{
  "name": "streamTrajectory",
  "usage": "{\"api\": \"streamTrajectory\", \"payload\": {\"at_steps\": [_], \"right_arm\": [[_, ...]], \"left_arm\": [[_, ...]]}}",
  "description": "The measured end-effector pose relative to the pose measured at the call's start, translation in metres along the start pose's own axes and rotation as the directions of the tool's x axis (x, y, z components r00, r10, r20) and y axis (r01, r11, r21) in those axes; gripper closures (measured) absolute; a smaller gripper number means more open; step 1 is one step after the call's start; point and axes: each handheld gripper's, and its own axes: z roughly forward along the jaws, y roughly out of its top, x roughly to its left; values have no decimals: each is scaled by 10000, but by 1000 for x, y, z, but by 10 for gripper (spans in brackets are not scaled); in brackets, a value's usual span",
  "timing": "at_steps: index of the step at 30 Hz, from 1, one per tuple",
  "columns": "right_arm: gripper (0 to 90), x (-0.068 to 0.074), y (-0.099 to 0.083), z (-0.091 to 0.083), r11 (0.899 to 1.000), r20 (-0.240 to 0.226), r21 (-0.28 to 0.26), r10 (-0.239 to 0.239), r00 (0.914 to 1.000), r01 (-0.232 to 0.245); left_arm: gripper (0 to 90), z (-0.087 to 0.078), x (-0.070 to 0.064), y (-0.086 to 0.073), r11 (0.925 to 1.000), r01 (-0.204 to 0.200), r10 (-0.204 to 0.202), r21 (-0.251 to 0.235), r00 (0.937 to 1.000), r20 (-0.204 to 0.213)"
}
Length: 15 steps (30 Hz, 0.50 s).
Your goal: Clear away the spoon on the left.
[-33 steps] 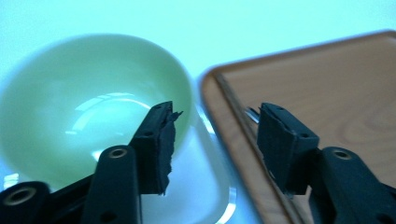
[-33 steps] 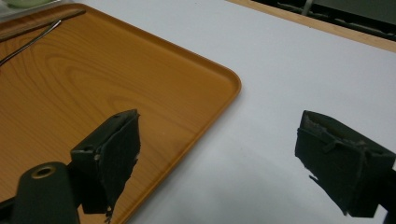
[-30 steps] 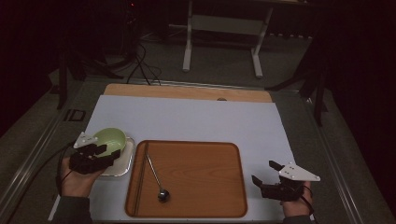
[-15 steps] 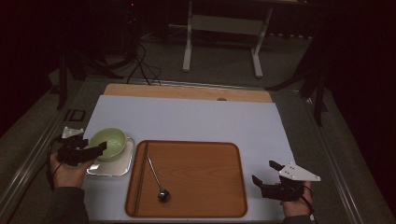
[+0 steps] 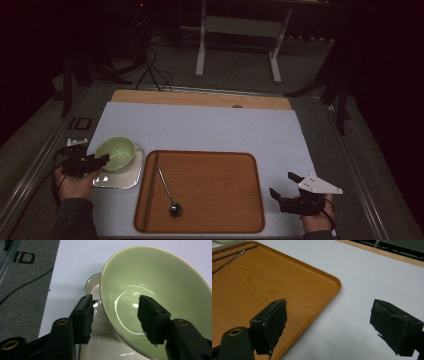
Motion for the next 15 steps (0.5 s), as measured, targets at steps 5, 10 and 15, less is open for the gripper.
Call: {"api": "streamTrajectory", "payload": {"at_steps": [5, 10, 15], "right_arm": [[134, 0, 0, 0, 10000, -10, 15, -1, 10000, 1], [134, 0, 0, 0, 10000, -21, 23, -5, 10000, 5], [134, 1, 0, 1, 10000, -29, 40, -4, 10000, 4]], "left_arm": [[548, 3, 0, 1, 9999, 114, -115, 99, 9998, 140], [588, 6, 4, 2, 9986, 436, -442, 295, 9988, 209], [638, 10, 8, 2, 9960, 716, -728, 536, 9971, 222]]}}
